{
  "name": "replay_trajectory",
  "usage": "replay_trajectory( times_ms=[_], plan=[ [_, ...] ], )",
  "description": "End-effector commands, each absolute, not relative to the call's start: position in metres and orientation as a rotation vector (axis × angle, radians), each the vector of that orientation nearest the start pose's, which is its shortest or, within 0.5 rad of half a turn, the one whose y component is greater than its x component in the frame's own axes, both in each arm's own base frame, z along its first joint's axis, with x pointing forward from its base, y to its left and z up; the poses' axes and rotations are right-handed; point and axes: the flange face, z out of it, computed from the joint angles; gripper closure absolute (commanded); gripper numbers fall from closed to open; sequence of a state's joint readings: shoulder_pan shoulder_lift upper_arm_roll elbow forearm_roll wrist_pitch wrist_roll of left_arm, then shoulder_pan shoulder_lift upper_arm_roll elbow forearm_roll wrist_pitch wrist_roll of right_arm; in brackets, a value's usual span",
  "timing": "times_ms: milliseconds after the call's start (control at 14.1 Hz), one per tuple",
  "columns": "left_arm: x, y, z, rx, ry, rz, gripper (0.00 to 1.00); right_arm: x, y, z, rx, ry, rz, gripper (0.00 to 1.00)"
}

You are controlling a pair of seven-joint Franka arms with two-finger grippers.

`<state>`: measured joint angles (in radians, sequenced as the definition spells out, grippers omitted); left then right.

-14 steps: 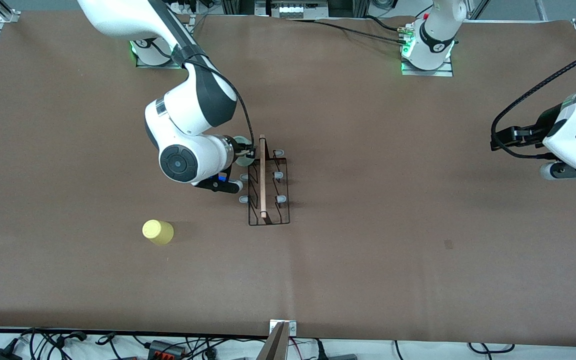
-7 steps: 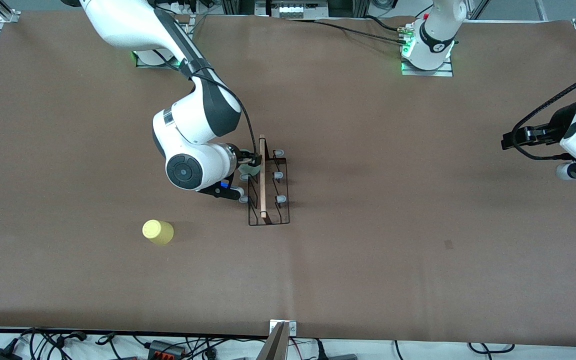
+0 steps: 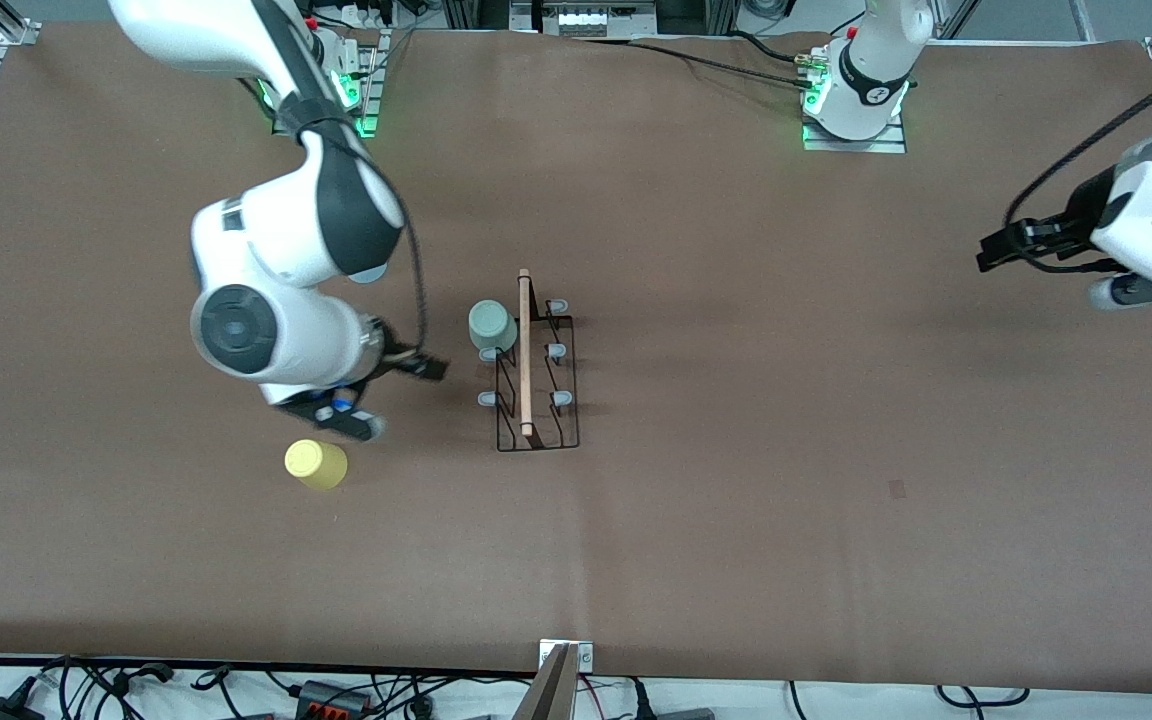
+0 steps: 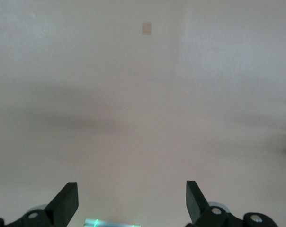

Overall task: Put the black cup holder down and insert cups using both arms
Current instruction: 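Move the right gripper to the yellow cup and grasp it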

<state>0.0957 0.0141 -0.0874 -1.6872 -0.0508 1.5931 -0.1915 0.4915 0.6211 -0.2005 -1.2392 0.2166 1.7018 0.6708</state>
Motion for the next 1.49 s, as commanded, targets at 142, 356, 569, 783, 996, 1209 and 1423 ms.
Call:
replay_trajectory(
  times_ms=[142, 356, 569, 783, 996, 1209, 1423],
  plan=[
    [0.562, -0.001, 0.574, -3.191, -0.263, 0.108, 0.00, 0.730, 0.179, 0.340, -3.117, 0.501, -0.037, 0.00],
    [0.561, 0.003, 0.580, -3.171, -0.283, 0.091, 0.00, 0.744, 0.135, 0.298, -3.158, 0.192, -0.021, 0.00],
    [0.561, 0.004, 0.581, -3.165, -0.279, 0.090, 0.00, 0.744, 0.129, 0.271, -3.172, 0.079, 0.024, 0.00],
    [0.558, 0.009, 0.578, -3.097, -0.267, 0.128, 0.00, 0.740, 0.130, 0.248, -3.181, 0.074, 0.088, 0.00],
    [0.558, 0.009, 0.580, -3.093, -0.266, 0.118, 0.00, 0.739, 0.122, 0.237, -3.183, 0.024, 0.118, 0.10],
    [0.559, 0.009, 0.583, -3.102, -0.284, 0.098, 0.00, 0.740, 0.118, 0.242, -3.181, 0.026, 0.124, 0.77],
    [0.560, 0.006, 0.585, -3.108, -0.271, 0.079, 0.00, 0.739, 0.138, 0.279, -3.157, -0.058, 0.149, 0.88]
  ],
)
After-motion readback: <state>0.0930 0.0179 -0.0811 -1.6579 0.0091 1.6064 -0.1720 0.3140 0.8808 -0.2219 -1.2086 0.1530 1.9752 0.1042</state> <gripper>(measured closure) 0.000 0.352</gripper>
